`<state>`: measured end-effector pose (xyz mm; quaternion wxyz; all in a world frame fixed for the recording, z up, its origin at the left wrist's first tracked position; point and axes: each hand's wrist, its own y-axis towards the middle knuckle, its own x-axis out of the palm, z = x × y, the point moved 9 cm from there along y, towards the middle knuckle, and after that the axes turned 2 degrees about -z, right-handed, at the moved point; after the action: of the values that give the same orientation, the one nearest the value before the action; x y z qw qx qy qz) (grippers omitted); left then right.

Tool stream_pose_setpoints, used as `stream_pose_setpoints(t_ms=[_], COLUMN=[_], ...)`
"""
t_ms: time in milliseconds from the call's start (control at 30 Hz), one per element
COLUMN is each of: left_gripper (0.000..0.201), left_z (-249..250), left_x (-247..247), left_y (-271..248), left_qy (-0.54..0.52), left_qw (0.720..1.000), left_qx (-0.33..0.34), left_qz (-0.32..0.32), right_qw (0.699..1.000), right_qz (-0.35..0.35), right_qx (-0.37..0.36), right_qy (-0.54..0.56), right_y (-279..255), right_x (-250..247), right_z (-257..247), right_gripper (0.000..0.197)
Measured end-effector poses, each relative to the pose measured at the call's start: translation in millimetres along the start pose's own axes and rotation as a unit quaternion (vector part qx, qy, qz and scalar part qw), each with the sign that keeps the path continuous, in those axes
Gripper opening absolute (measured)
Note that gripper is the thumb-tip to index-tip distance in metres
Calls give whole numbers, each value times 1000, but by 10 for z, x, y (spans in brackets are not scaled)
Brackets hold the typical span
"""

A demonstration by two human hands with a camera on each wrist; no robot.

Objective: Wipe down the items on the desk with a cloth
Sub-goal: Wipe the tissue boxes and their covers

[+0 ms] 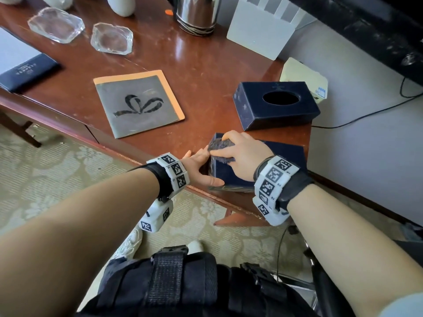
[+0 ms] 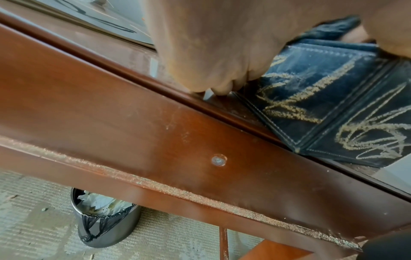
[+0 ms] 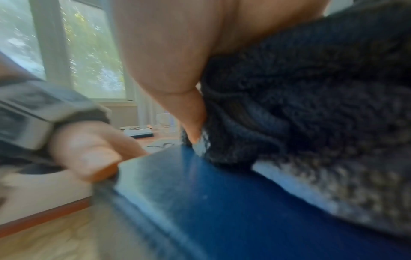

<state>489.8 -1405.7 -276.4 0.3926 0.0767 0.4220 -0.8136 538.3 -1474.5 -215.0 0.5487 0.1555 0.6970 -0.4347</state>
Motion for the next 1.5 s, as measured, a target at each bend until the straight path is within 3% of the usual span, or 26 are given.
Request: stream_pose_setpoints(t_ms=[133, 333, 533, 667, 800, 933, 1133, 1333, 1500], left_gripper=[96, 97, 98, 87, 89, 89, 89, 91, 91], left_z=[-27, -64, -109, -60, -84, -57, -59, -107, -104], left_x=[4, 20, -9, -30, -13, -19, -40, -38, -44], left_y=[0, 35, 57, 4, 24, 13, -5, 19, 9], left_qy=[0, -3, -33, -38, -39, -24, -22, -18, 3], left_qw=[1000, 1000, 999, 999, 999, 1000, 999, 999, 999], left_qx=[-13, -24, -23, -16, -21, -18, -25, -39, -42], left_qz=[-7, -9, -6, 3, -1, -5, -4, -11, -17], right_qw=[996, 999, 996, 998, 996, 995, 998, 995, 995], right_qz=[48, 7, 39, -24, 6, 5, -41, 6, 14], right_qx=[66, 37, 73, 16, 83, 94, 17, 100, 99], right_qy=[27, 23, 11, 48, 42, -16, -32, 14, 30], right_y=[105, -58, 35, -55, 42, 215, -33, 143, 83], right_x=[-78, -6, -44, 74, -46, -105, 40, -135, -62], right_z=[86, 99, 108, 129, 322, 182, 68, 186, 106], right_gripper=[53, 50, 53, 45, 47, 56, 53, 57, 52])
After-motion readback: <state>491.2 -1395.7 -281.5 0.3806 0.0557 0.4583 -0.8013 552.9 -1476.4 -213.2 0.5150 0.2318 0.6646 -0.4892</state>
